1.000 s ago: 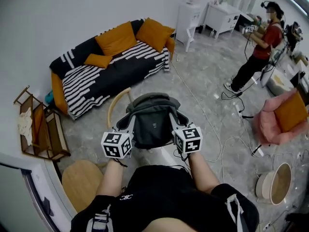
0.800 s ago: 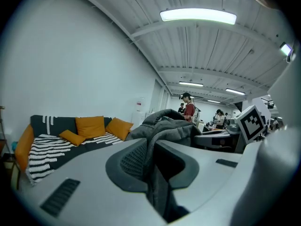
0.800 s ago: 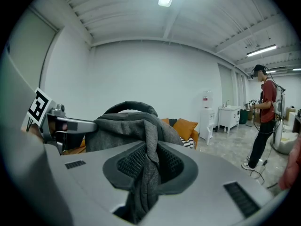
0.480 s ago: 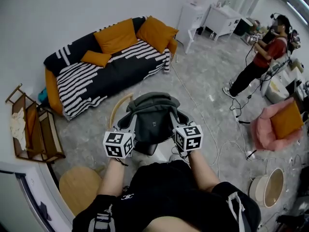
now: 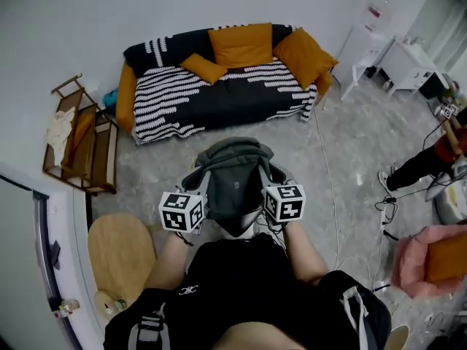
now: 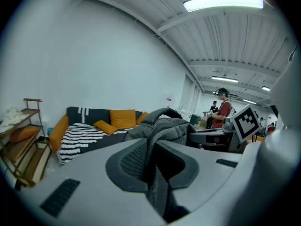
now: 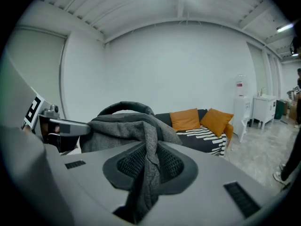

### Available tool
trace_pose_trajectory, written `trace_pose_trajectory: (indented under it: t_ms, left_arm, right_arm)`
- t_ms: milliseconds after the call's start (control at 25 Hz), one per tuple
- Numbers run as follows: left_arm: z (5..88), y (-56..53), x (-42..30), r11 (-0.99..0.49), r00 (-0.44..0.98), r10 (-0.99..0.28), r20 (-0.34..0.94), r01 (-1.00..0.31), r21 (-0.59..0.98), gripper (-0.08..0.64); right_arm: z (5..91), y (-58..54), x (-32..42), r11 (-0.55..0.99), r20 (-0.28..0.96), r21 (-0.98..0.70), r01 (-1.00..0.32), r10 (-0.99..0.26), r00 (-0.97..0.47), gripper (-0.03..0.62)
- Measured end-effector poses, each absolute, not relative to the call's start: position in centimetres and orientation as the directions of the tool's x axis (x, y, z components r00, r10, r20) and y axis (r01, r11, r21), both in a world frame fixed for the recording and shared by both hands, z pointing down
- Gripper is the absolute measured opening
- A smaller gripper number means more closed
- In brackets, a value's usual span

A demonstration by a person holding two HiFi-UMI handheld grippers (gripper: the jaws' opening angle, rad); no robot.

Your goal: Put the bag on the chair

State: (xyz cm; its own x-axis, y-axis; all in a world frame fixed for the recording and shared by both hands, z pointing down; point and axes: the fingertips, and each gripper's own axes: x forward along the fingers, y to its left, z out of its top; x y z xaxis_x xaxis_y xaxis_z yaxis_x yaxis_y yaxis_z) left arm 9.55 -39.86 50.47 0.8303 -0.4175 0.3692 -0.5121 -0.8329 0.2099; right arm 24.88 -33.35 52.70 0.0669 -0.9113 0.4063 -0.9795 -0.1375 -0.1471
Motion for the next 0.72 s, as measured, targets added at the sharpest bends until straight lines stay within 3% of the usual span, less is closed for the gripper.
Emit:
trace_pose_trajectory:
  t_ms: [360, 720]
  left_arm:
    - [52.4, -42.1, 10.7, -0.634, 0.648, -0.632, 0.425, -0.748, 0.197, 0.061]
    - [57.2, -42.2, 12.4, -0.459, 0.496, -0.702, 0.511, -0.864, 0.209, 0.061]
  right_arm:
    - [54.1, -40.6, 27.4, 0.165, 0.406, -0.147, -0.975, -0.889, -0.212, 0.087]
    - [58.7, -44.3, 29.1, 0.344, 0.492, -0.129, -0.930, -0.792, -0.362, 0.091]
